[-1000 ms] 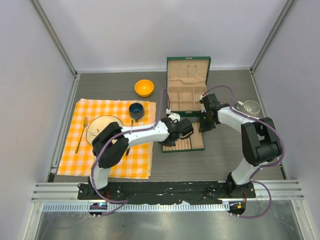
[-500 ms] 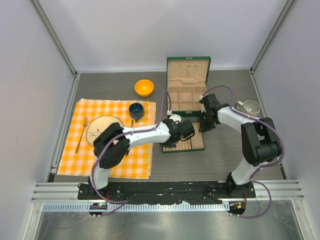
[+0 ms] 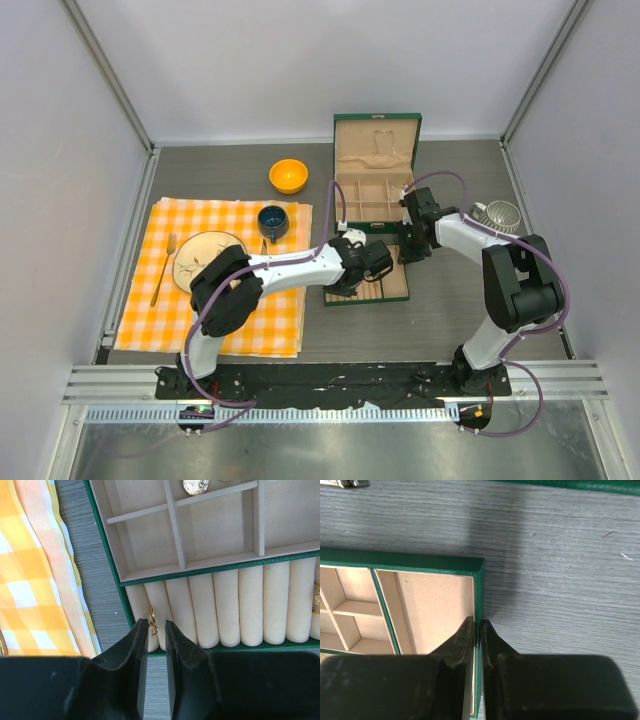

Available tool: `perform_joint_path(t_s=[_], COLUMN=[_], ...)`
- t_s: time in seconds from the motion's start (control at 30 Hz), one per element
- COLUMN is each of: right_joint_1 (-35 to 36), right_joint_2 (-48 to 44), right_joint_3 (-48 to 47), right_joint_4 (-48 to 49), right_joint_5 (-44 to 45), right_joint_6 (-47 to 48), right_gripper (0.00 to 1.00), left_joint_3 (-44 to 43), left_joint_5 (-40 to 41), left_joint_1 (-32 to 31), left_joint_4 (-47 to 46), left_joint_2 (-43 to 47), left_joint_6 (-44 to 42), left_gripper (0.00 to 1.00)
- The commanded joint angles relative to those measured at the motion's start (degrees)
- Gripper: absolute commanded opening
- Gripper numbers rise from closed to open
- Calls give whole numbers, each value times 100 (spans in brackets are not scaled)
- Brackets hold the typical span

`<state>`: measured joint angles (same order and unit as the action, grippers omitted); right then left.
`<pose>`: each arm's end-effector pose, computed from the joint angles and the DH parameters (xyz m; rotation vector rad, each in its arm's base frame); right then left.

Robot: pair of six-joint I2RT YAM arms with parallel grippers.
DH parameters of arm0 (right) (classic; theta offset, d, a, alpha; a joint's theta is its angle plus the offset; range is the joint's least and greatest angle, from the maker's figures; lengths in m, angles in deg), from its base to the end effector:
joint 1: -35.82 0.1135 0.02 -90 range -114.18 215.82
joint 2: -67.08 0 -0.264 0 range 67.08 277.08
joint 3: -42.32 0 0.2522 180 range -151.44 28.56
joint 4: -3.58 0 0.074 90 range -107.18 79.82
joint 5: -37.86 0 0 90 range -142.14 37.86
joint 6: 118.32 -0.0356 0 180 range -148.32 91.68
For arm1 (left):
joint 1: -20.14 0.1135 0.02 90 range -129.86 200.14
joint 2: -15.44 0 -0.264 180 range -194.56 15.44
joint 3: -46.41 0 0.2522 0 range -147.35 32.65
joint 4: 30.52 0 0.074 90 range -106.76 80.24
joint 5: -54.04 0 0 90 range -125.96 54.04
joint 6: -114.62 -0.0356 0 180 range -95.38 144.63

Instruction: Organize the mixed jewelry

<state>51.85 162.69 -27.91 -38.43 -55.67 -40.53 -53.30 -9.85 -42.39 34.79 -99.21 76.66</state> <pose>0.3029 0.0893 0.1670 -0.1092 2.7635 0.2175 0.1946 -0.3403 0.1840 0.1911 2.6583 0.1427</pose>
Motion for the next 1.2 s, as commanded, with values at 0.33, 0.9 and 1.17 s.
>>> perform_joint_path(t_s=[0.33,0.9,1.17], right_joint_1=[23,23,23], right_joint_2=[-113,19,45], right_joint_3=[-22,-31,-14], right_joint_4=[399,426,443], right_joint_5=[-86,-86,-95], right_joint_6=[-63,-27,-19], right_gripper=[3,4,4], left_joint_3=[-106,-71,-123], left_joint_5=[307,465,492], left_joint_1=[-23,56,73], left_joint_4=[-40,-13,-22], left_joint_2=[127,303,347], left_joint_6=[-44,-114,-149], left_gripper=[24,24,23])
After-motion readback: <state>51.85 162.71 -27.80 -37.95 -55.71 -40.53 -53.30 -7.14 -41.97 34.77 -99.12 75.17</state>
